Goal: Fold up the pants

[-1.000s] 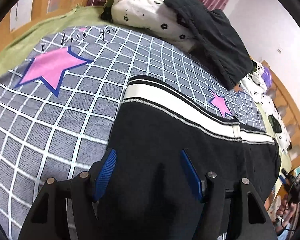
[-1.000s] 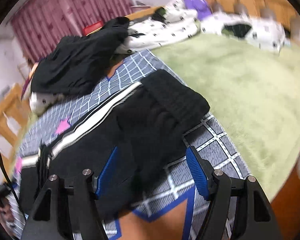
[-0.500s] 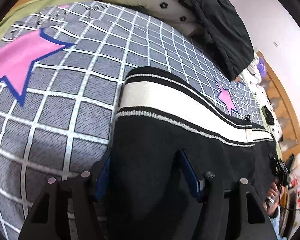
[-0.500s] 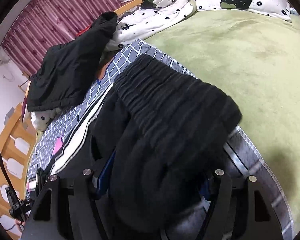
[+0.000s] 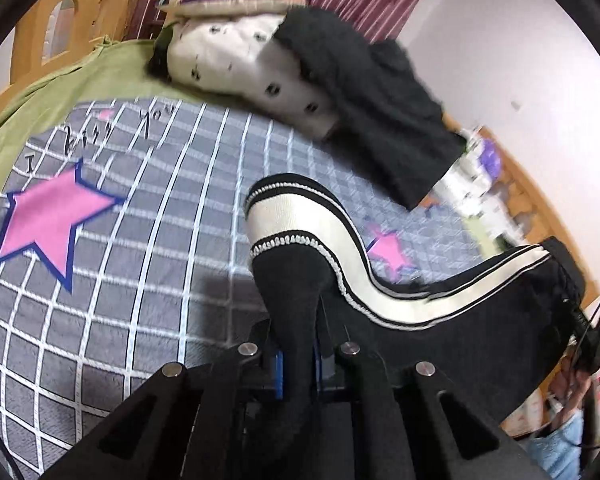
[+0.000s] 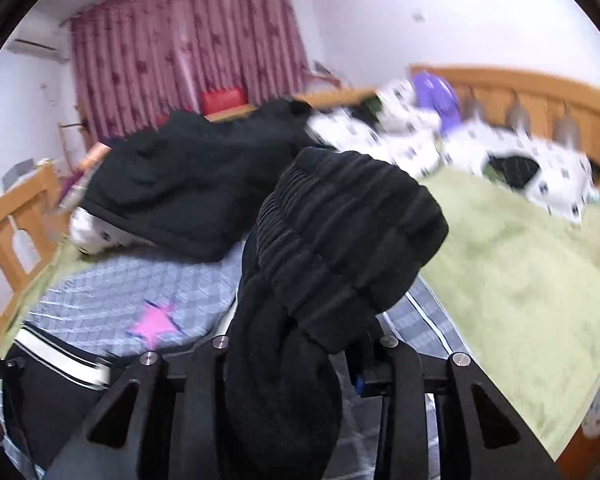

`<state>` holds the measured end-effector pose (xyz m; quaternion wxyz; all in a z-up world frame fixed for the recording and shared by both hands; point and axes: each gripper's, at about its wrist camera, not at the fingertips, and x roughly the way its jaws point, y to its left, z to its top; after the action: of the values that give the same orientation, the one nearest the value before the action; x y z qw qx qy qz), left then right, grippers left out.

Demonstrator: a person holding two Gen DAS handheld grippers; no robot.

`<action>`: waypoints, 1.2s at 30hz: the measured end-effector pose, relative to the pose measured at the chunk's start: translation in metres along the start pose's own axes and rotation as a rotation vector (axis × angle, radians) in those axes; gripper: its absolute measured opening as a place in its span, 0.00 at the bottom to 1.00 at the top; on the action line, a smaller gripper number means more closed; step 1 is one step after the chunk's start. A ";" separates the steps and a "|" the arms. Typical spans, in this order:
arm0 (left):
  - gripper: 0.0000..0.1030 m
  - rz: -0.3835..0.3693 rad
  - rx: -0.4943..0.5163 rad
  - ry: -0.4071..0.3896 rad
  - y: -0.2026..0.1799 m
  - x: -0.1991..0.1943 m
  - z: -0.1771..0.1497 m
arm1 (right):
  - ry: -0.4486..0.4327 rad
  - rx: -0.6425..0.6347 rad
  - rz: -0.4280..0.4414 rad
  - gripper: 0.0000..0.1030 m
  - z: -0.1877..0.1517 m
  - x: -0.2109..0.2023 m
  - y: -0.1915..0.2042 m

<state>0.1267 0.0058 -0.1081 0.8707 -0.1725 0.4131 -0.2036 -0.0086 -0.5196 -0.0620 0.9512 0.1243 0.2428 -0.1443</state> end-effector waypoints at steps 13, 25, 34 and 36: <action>0.11 0.304 0.015 0.027 0.116 -0.044 0.051 | 0.129 0.087 0.295 0.33 -0.008 0.044 0.097; 0.51 0.493 -0.051 0.096 0.183 -0.008 0.012 | 0.586 0.200 0.146 0.53 -0.102 0.127 0.018; 0.51 0.412 -0.106 0.036 0.171 -0.073 -0.047 | 0.373 -0.066 0.012 0.53 -0.091 0.022 0.052; 0.51 0.370 -0.154 0.025 0.177 -0.080 -0.064 | 0.336 -0.100 0.009 0.54 -0.086 0.013 0.067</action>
<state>0.0673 0.1891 -0.1776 0.8723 -0.1571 0.4629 -0.0099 -0.0116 -0.4343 -0.1304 0.9028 0.1001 0.4048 -0.1048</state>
